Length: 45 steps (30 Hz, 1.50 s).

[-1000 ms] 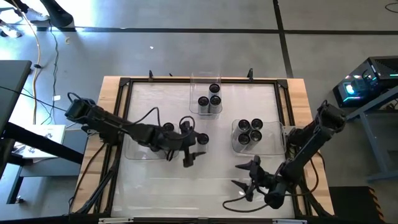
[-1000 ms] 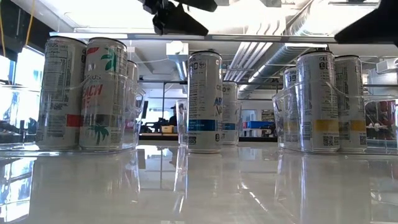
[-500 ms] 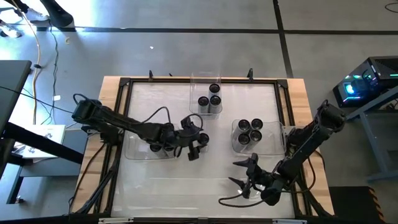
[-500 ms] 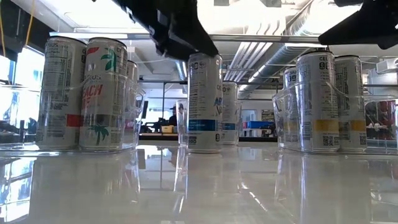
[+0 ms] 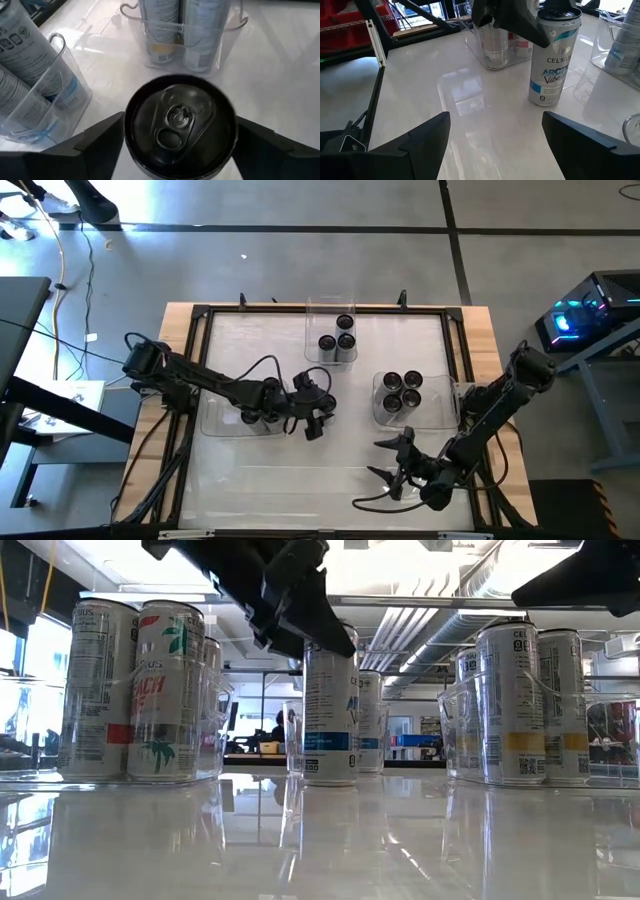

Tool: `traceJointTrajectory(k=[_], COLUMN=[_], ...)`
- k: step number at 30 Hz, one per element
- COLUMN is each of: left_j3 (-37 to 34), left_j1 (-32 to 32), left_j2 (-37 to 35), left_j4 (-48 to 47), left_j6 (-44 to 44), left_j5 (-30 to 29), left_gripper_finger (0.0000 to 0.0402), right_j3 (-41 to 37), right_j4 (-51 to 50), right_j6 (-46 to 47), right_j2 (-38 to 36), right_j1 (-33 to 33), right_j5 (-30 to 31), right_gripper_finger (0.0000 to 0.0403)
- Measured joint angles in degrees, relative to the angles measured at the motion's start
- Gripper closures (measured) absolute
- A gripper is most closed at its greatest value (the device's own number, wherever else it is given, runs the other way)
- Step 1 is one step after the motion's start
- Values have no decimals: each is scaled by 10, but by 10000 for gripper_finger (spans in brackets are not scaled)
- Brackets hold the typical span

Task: Sort soda cans
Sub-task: Put the white-blue soda can into the top middle transparent bin

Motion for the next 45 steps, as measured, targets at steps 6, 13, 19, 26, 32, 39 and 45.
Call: traceJointTrajectory(k=[6, 13, 19, 26, 32, 39, 45], left_j3=[34, 137, 201, 197, 198, 197, 198], left_j1=[15, 95, 267, 430, 439, 411, 399], left_j2=[-42, -117, -134, -53, 21, 70, 70], left_j4=[-32, -94, -79, -116, -97, -118, -130], left_j6=[11, 117, 204, 148, 134, 140, 141], left_j5=[-1, -12, 42, 214, 266, 302, 299], left_gripper_finger=[162, 162, 162, 162, 162, 162, 162], right_j3=[0, 0, 0, 0, 0, 0, 0], right_j4=[1, 2, 1, -3, -6, -13, -19], right_j6=[0, -2, -4, -4, -4, -4, -4], right_j2=[0, 0, 0, 0, 0, 0, 0], right_j1=[0, 0, -7, -21, -31, -37, -41], right_j5=[4, 15, 21, 19, 13, 10, 5], right_gripper_finger=[91, 91, 91, 91, 91, 91, 91])
